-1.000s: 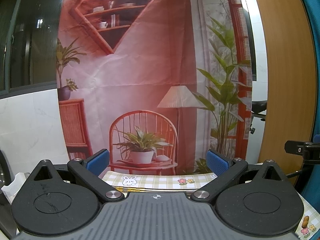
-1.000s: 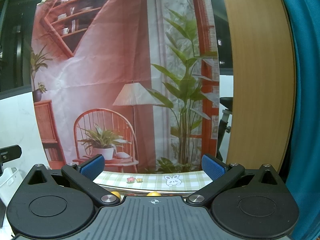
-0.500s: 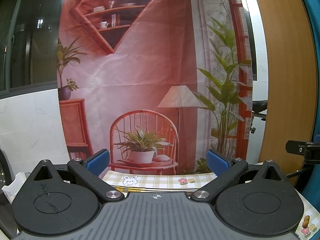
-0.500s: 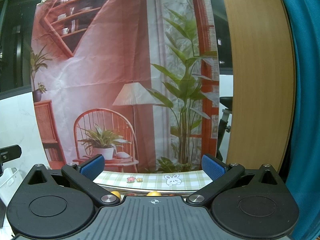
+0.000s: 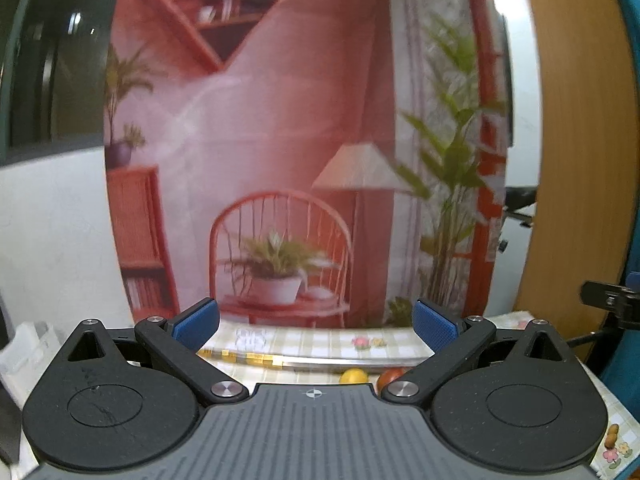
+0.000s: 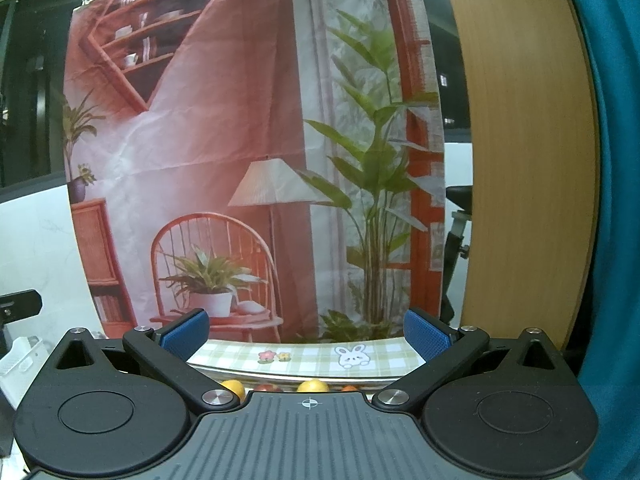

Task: Organize fruits
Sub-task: 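Grasp the small brown kiwi with the left tool while the right tool reaches toward a mandarin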

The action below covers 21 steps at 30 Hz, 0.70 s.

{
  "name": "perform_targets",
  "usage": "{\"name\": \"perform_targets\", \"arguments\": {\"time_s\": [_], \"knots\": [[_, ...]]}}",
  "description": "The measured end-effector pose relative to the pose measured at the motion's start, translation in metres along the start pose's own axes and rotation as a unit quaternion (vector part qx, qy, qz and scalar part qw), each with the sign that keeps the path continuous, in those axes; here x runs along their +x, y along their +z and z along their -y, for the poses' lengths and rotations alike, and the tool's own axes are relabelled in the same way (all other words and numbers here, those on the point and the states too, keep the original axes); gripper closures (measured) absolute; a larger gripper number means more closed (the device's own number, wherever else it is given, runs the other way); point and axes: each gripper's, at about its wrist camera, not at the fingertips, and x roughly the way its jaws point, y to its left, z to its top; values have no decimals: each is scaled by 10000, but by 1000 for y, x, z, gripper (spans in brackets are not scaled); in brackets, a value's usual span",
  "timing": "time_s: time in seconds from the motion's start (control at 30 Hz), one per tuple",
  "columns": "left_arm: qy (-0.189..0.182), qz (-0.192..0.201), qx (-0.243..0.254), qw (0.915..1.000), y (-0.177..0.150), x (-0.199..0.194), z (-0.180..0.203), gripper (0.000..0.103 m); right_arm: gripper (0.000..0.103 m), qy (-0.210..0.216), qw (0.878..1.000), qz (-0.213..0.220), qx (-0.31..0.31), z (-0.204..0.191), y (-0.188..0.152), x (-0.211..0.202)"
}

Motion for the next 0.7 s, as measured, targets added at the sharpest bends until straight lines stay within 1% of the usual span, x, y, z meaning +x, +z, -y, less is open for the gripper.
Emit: {"name": "perform_targets", "arguments": {"time_s": [0.13,0.2,0.3,0.43,0.5,0.53,0.7], "knots": [[200,-366,3,9991,-15,36,-13,0,0,26,9999,23,-104,9,-18,25],[286,-534,78,9981,-22,55,-18,0,0,125,9998,-115,-45,15,-27,41],[275,-755,131,9967,-36,82,-26,0,0,314,9990,-306,110,25,-41,66],[88,-967,248,9950,-58,115,-31,1,0,213,9983,-537,11,29,-59,98],[-31,-1106,346,9933,-68,133,-31,2,0,195,9976,-662,-36,30,-68,114],[-122,-1166,374,9924,-74,142,-32,5,0,205,9971,-727,-40,32,-72,122],[-514,-1405,235,9885,-103,182,-37,12,0,107,9952,-967,68,43,-94,155]]}}
